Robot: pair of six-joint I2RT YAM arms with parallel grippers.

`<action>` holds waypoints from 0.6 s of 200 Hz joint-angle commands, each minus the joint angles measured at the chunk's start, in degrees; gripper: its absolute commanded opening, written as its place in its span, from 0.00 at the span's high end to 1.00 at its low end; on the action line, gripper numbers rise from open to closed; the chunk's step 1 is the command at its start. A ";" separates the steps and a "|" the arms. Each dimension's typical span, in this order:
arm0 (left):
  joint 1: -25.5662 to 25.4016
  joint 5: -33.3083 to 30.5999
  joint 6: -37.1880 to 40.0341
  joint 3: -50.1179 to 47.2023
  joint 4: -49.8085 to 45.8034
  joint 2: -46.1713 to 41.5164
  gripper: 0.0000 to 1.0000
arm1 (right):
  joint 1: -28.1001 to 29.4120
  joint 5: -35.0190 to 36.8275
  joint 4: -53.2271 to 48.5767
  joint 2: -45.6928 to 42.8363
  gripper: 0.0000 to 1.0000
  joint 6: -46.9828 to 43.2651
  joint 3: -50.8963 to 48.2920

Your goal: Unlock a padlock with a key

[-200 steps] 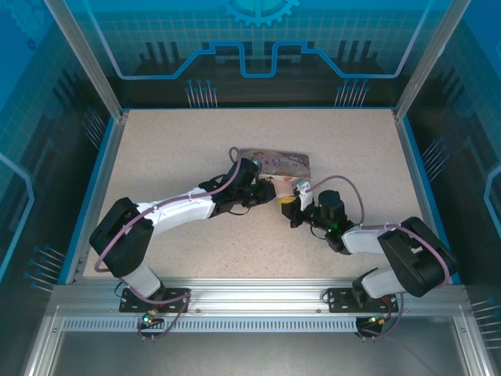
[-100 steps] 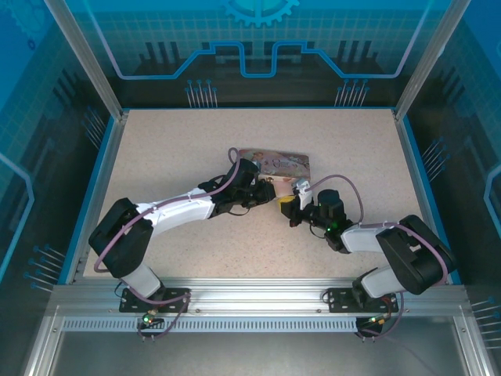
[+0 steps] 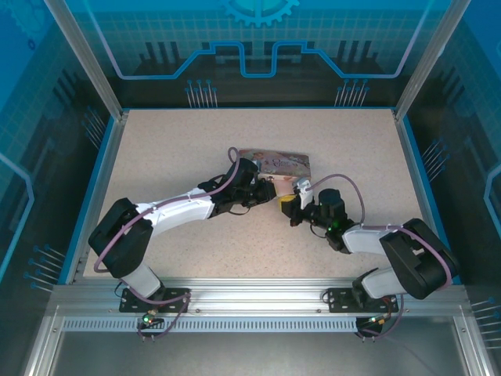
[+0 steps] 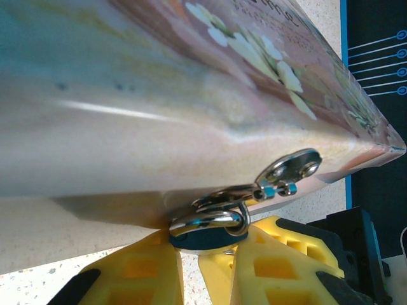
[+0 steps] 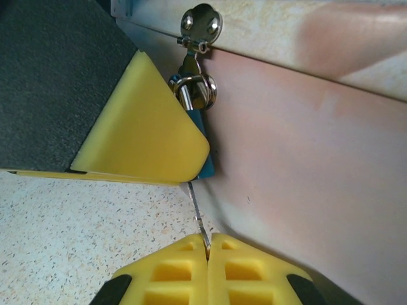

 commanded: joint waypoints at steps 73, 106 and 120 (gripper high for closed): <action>0.19 1.95 -0.54 -0.91 3.23 -2.81 1.00 | -2.29 -0.54 5.37 2.26 1.00 1.49 3.38; 0.25 1.70 -0.59 -0.91 3.46 -2.81 1.00 | -1.77 -3.56 4.16 2.48 1.00 1.09 4.63; 0.20 1.26 -0.61 -0.91 3.61 -2.80 1.00 | -0.83 -3.29 3.73 2.65 1.00 0.54 4.38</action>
